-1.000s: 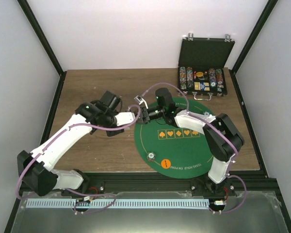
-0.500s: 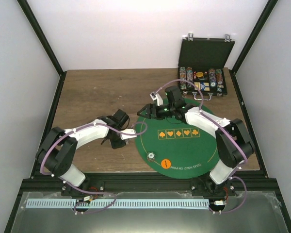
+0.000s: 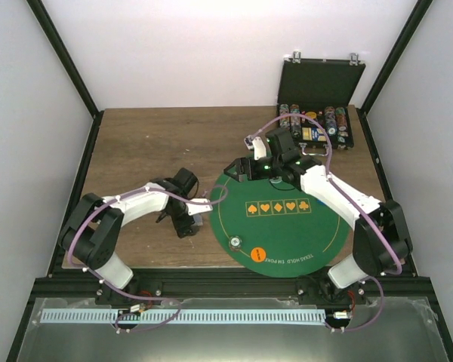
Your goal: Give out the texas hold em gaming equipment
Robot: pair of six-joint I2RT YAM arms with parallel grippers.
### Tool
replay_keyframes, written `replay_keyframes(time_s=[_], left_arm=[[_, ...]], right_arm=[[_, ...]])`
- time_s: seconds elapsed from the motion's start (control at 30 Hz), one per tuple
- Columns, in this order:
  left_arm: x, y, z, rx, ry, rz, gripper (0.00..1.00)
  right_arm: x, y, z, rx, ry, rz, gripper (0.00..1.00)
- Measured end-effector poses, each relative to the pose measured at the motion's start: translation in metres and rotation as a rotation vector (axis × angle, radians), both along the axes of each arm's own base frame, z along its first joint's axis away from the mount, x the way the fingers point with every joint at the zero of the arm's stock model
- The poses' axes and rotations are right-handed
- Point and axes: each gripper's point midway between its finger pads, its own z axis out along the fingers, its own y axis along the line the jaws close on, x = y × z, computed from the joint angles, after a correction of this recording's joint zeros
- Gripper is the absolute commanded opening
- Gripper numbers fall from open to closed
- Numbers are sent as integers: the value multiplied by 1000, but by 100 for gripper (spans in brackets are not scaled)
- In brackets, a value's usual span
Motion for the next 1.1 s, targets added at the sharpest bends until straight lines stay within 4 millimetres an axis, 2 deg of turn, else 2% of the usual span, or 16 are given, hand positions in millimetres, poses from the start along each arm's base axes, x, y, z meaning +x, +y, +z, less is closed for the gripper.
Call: replay_keyframes(time_s=[0.17, 0.3, 0.5, 0.6, 0.8, 1.0, 1.1], left_arm=[[8, 11, 12, -26, 29, 19, 100], [9, 14, 22, -71, 13, -16, 99], [-8, 15, 10, -101, 46, -76, 98], [-6, 18, 2, -101, 52, -70, 92], [18, 15, 0, -127, 5, -48, 72], [17, 12, 1, -151, 8, -71, 53], [17, 11, 7, -165, -5, -78, 51]], right_arm=[[-3, -5, 10, -13, -38, 1, 91], [-4, -7, 10, -27, -41, 4, 92], [-5, -8, 8, -37, -38, 8, 92], [-5, -8, 8, -38, -38, 8, 92], [-7, -10, 11, -42, -46, 6, 92], [-8, -11, 13, -44, -51, 5, 92], [-8, -11, 14, -43, -53, 5, 92]])
